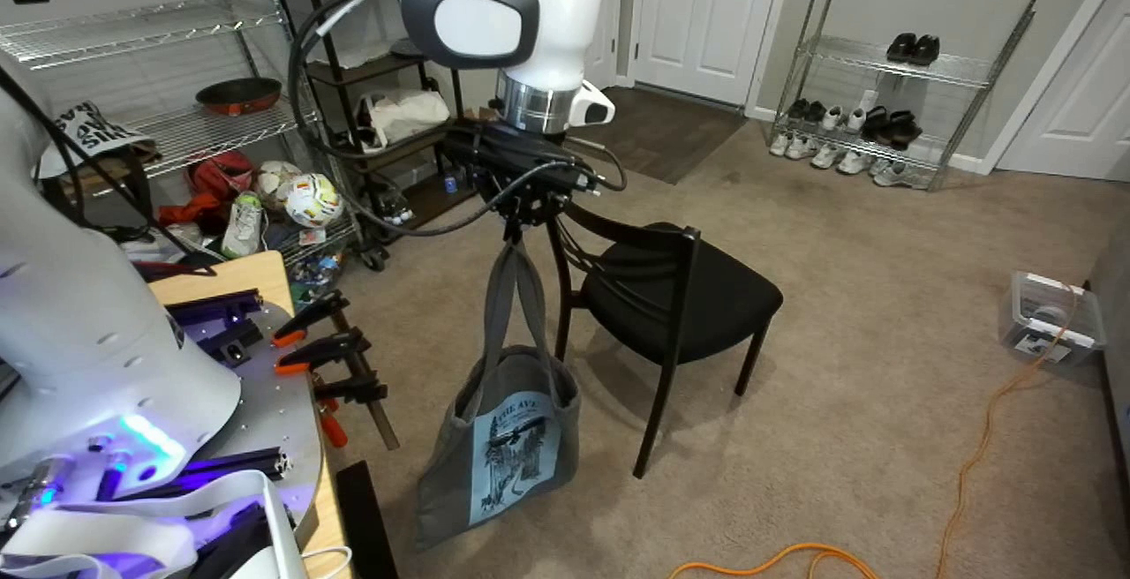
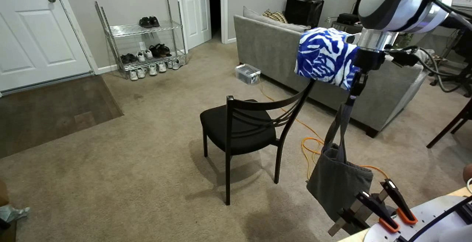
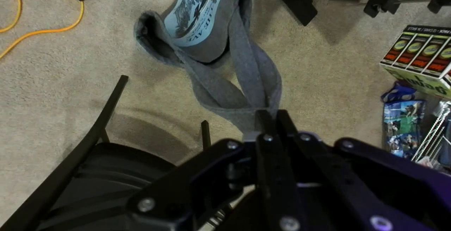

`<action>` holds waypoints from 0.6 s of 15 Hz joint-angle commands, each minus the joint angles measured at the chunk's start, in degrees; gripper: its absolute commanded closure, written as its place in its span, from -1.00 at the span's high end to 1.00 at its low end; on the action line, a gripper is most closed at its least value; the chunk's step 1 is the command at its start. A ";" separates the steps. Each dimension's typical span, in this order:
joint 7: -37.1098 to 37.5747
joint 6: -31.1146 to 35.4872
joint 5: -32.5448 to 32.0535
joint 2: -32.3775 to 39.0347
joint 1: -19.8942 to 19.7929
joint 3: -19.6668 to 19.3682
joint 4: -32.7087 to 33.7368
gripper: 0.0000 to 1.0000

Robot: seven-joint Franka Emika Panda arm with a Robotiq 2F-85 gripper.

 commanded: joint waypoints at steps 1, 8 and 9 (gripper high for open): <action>-2.35 -1.06 2.86 2.51 -0.60 1.02 3.89 -0.97; 0.15 -0.15 1.35 3.34 -0.80 1.63 4.26 -0.88; 0.15 -0.15 1.36 3.34 -0.80 1.63 4.27 -0.88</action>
